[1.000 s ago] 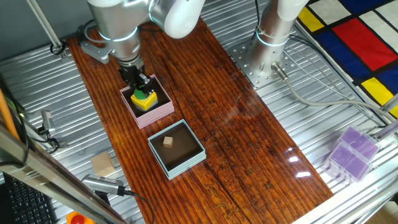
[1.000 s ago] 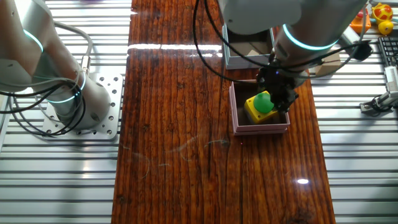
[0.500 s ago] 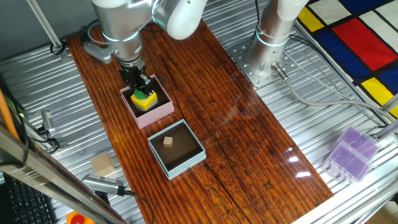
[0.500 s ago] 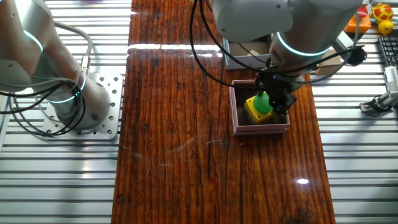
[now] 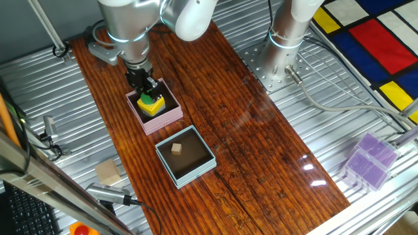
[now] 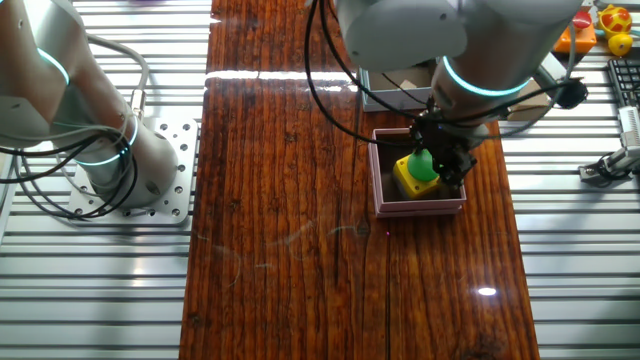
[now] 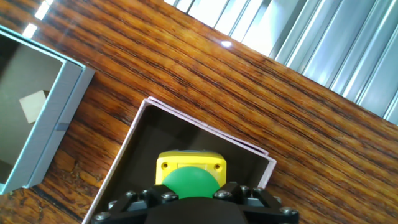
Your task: Move an object from one box to another
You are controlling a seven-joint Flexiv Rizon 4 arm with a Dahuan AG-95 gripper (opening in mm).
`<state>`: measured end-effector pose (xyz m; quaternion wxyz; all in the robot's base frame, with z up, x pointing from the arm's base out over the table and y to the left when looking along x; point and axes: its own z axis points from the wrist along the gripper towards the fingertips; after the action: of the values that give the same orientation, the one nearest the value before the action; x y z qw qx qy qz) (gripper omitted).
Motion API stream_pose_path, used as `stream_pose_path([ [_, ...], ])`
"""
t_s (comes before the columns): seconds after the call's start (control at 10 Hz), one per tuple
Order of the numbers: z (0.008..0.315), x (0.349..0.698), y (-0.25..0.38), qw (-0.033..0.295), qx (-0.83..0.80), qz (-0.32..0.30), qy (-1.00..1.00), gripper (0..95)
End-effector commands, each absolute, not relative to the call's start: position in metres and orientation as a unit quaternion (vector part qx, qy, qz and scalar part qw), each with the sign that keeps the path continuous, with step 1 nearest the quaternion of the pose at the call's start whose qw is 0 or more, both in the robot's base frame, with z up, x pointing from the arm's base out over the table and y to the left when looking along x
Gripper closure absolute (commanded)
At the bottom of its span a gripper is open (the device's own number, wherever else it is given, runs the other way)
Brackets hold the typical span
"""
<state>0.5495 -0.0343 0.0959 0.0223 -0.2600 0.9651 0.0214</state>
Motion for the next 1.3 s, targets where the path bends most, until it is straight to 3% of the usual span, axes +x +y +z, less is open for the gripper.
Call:
stream_pose_path([
  [0.1,0.096,0.550,-0.034,0.022,-0.262,0.023,0.965,19.0],
  [0.7,0.090,0.550,-0.033,0.025,-0.266,0.020,0.963,19.0],
  [0.8,0.089,0.550,-0.033,0.027,-0.267,0.020,0.963,38.0],
  [1.0,0.085,0.551,-0.032,0.029,-0.264,0.019,0.964,38.0],
  [1.1,0.084,0.551,-0.032,0.030,-0.257,0.019,0.966,76.0],
  [1.2,0.084,0.551,-0.032,0.029,-0.255,0.019,0.966,76.0],
  [1.3,0.085,0.551,-0.032,0.028,-0.251,0.019,0.967,95.0],
])
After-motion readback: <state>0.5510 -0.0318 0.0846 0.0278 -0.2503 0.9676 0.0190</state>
